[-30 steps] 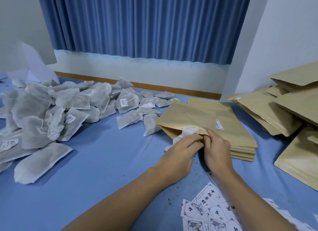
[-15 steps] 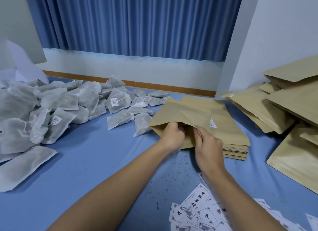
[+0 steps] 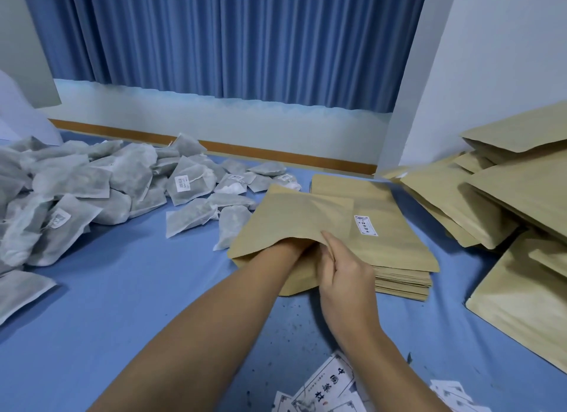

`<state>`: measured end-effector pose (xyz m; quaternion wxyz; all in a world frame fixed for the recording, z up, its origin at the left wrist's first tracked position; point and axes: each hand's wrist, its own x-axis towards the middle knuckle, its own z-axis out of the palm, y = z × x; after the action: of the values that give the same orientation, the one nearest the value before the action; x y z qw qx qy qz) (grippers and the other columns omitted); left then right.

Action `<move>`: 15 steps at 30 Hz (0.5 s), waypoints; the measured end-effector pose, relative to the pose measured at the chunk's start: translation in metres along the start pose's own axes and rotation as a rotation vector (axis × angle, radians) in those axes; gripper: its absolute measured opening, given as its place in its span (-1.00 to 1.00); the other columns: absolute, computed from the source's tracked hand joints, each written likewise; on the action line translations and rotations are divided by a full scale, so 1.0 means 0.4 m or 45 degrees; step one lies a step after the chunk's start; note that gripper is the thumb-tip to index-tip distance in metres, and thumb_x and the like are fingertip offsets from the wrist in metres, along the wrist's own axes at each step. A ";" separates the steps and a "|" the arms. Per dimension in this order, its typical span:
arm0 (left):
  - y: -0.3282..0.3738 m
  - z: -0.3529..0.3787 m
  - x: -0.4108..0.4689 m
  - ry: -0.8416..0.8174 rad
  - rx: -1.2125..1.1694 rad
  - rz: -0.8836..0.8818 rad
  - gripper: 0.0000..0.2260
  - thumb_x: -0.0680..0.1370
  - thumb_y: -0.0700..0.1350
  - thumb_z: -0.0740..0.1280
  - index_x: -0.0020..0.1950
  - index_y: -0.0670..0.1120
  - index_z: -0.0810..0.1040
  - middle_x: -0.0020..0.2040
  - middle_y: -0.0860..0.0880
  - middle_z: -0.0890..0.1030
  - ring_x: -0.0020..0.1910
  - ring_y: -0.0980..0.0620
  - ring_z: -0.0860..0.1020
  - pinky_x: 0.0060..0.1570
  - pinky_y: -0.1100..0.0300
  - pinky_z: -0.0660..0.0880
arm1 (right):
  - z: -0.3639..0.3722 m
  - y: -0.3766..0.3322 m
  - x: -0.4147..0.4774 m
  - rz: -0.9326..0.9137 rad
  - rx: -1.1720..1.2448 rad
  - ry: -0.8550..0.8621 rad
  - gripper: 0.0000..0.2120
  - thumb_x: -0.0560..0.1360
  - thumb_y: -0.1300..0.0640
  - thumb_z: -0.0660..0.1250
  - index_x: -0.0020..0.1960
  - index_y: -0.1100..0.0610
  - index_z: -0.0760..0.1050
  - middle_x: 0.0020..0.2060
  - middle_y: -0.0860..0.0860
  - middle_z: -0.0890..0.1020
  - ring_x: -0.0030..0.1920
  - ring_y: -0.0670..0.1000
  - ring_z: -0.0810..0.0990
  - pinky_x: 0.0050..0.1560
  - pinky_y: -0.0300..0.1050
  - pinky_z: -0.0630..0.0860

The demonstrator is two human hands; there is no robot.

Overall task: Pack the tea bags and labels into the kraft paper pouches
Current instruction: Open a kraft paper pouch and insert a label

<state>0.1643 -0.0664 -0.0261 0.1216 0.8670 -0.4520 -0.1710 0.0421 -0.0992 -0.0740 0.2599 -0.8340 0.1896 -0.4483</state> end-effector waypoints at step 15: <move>-0.145 -0.071 -0.117 1.511 -0.229 0.889 -0.87 0.50 -0.24 0.27 -0.13 -0.18 0.62 -0.27 -0.02 0.61 -0.31 0.03 0.54 -0.29 0.10 0.52 | -0.039 0.028 0.171 0.106 -0.157 0.153 -0.71 0.68 0.16 0.16 0.26 0.20 0.59 -0.08 0.21 0.68 -0.12 0.25 0.55 -0.19 -0.23 0.17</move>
<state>0.1939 0.0065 -0.0128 0.4675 0.6044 -0.5456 0.3442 0.0642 -0.1498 -0.0292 0.2146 -0.8114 0.2665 -0.4738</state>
